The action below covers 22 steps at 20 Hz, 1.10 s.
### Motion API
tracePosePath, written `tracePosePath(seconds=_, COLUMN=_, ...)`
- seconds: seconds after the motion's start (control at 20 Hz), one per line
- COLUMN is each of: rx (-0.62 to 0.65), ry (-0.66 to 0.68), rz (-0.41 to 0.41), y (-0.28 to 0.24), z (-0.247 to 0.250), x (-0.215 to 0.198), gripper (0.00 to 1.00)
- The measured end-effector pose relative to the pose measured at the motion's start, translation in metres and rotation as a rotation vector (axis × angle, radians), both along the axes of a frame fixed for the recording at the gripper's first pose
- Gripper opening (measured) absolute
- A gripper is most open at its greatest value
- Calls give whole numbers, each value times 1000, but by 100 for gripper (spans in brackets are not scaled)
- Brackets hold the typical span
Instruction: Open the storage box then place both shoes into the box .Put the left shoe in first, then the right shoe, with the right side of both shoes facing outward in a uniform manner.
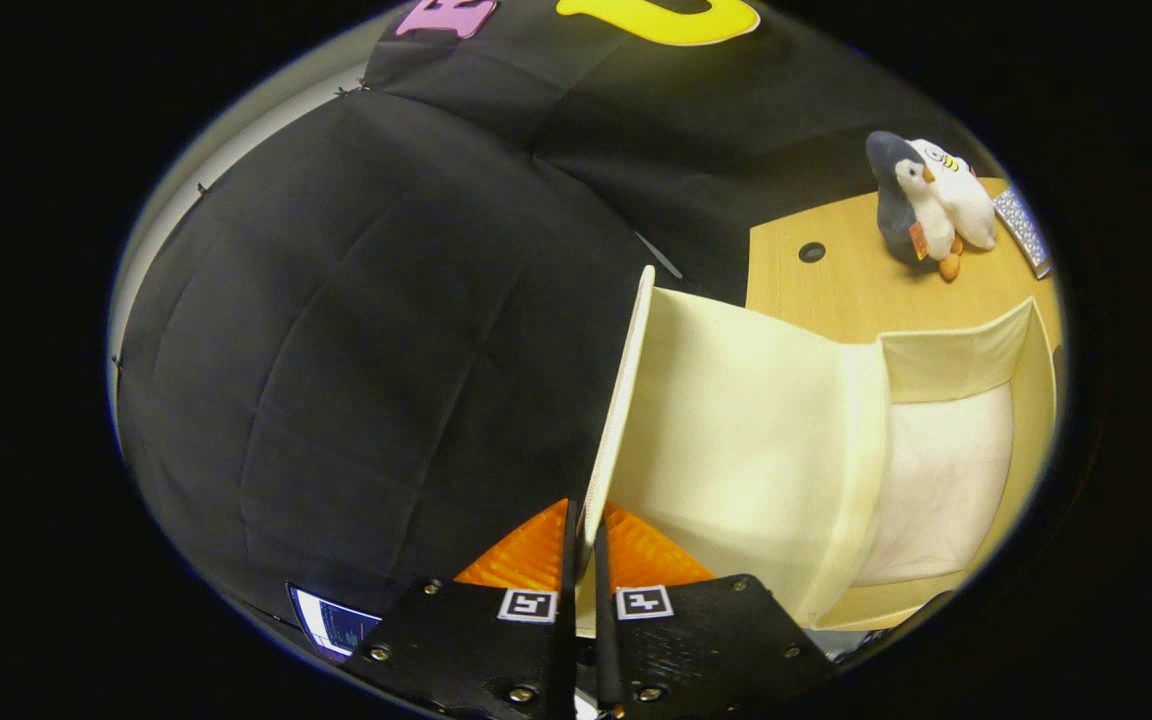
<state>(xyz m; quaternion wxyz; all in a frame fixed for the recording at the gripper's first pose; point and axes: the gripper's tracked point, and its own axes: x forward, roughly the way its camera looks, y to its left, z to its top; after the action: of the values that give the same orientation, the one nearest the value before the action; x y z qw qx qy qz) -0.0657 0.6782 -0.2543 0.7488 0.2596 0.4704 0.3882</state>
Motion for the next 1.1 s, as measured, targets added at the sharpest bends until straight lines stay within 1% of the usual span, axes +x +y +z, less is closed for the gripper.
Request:
tracePosePath(seconds=0.25, rx=-96, ry=47, rz=-21, y=47, z=-73, x=-20, gripper=7)
tracePosePath(seconds=0.35, rx=-111, ry=52, rz=-28, y=55, z=-87, x=-22, gripper=9)
tracePosePath(seconds=0.4, rx=-114, ry=52, rz=-23, y=59, z=-91, x=-22, gripper=22)
tracePosePath(seconds=0.45, rx=-108, ry=39, rz=-9, y=54, z=-85, x=-24, gripper=35)
tracePosePath(seconds=0.6, rx=-112, ry=-17, rz=50, y=31, z=-58, x=-33, gripper=98)
tracePosePath(seconds=0.8, rx=-79, ry=-102, rz=98, y=-18, z=-7, x=-31, gripper=97)
tracePosePath(seconds=1.0, rx=-66, ry=-190, rz=89, y=-89, z=38, x=-11, gripper=97)
tracePosePath(seconds=1.1, rx=-49, ry=-202, rz=75, y=-117, z=56, x=-6, gripper=97)
